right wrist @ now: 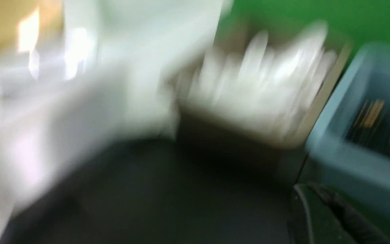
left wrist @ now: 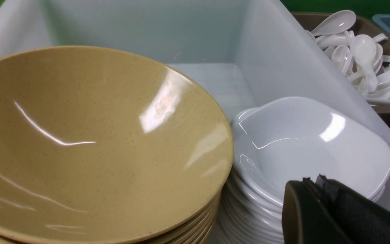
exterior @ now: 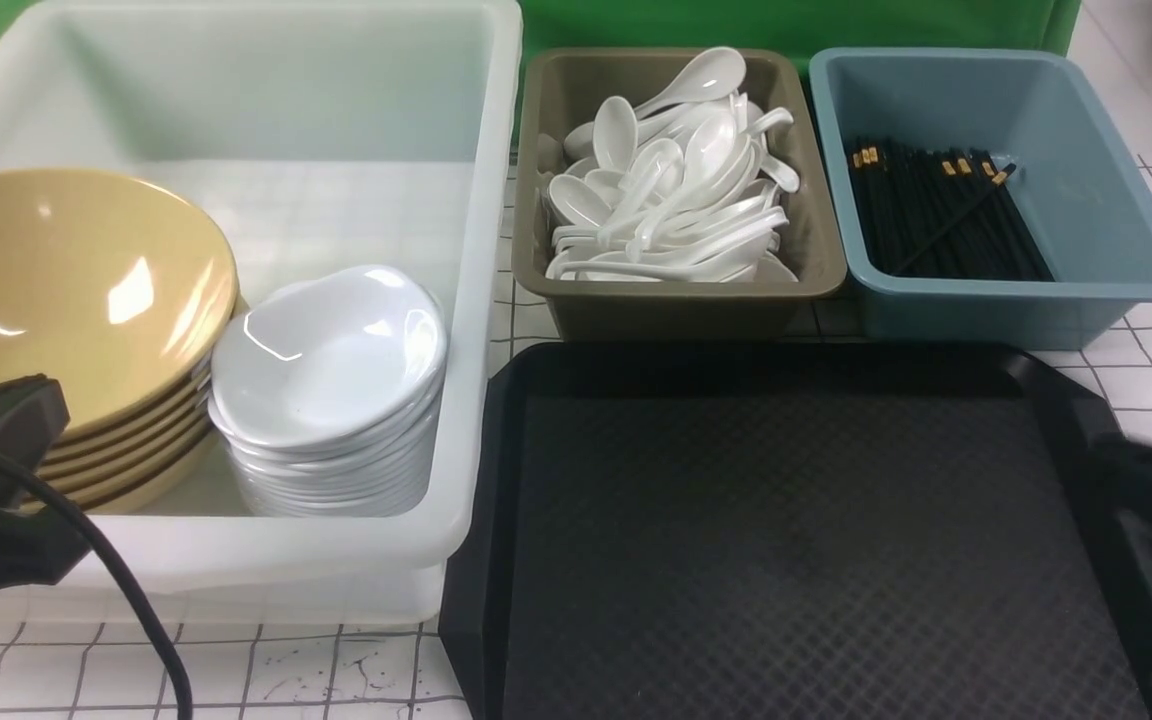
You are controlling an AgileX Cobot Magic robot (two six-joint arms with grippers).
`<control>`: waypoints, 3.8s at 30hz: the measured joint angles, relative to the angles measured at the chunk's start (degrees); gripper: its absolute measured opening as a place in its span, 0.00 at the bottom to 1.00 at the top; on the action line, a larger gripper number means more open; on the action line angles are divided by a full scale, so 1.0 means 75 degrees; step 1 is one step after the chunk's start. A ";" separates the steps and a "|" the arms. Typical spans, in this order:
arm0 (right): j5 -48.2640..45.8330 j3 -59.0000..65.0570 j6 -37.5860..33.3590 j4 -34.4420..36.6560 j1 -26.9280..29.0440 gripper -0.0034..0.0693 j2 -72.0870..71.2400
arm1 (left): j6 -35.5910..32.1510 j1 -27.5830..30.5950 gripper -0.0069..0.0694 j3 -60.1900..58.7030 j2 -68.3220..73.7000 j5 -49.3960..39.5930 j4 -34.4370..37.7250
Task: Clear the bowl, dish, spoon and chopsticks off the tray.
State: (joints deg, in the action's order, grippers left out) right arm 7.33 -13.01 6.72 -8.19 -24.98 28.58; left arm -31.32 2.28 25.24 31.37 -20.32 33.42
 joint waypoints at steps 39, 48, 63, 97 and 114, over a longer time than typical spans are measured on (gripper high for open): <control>-0.3306 0.1957 -0.0951 0.0771 0.2938 0.11 -0.3895 | -0.0007 0.0000 0.08 -0.0002 0.0000 -0.0173 0.0000; -0.3309 0.1957 -0.0959 0.0771 0.2938 0.11 -0.3901 | -0.0007 -0.0063 0.08 -0.0115 -0.0189 -0.0141 0.0000; -0.3309 0.1957 -0.0953 0.0771 0.2938 0.13 -0.3901 | 0.2265 -0.0091 0.08 -0.2494 -0.3859 0.0987 -0.2509; -0.3315 0.1957 -0.0953 0.0771 0.2938 0.17 -0.3901 | 0.4313 -0.0356 0.08 -0.3567 -0.4283 0.0267 -0.3727; -0.3315 0.1957 -0.0953 0.0771 0.2938 0.19 -0.3901 | 0.4313 -0.0356 0.08 -0.3567 -0.4283 0.0259 -0.3721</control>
State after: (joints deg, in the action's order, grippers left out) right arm -17.53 1.67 -0.43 -2.41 -2.94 -0.68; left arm 1.03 -0.39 -1.51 -0.75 -18.38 5.51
